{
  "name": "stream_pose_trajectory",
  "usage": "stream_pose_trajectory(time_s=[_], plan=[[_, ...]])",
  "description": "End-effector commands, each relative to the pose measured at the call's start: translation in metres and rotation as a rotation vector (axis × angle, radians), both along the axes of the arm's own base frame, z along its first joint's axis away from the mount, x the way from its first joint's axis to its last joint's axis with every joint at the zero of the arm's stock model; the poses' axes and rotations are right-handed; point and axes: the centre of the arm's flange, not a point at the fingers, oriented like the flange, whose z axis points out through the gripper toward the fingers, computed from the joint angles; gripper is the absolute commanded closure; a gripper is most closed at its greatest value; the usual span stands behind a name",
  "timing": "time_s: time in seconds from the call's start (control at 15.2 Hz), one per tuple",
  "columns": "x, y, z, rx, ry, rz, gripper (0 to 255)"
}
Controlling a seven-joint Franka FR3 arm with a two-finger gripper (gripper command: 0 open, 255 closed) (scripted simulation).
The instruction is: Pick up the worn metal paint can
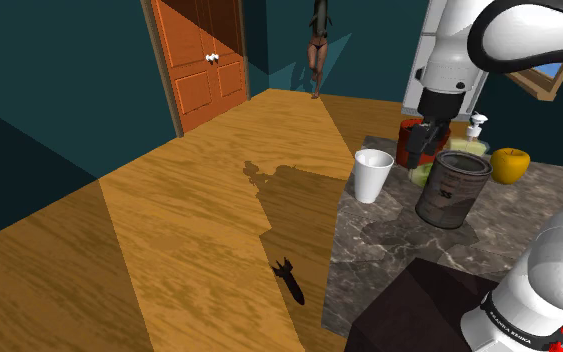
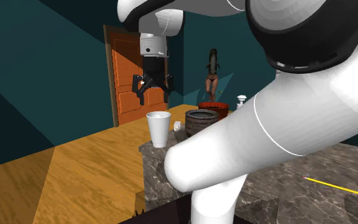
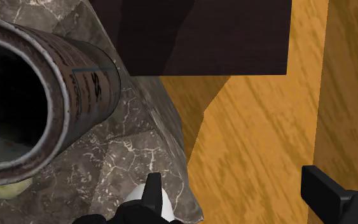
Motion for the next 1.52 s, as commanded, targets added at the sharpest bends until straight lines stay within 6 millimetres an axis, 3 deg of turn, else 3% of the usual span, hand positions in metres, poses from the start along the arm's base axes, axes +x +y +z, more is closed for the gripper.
stream_pose_trajectory(time_s=[0.0, 0.73, 1.19, 1.39, 1.45], plan=[[0.0, 0.0, 0.0, 0.0, 0.0, 0.0, 0], [-0.054, -0.124, -0.039, -0.052, -0.049, -0.096, 0], [-0.054, -0.124, -0.076, -0.052, -0.049, -0.096, 0], [-0.054, -0.124, -0.079, -0.052, -0.049, -0.096, 0], [-0.054, -0.124, -0.079, -0.052, -0.049, -0.096, 255]])
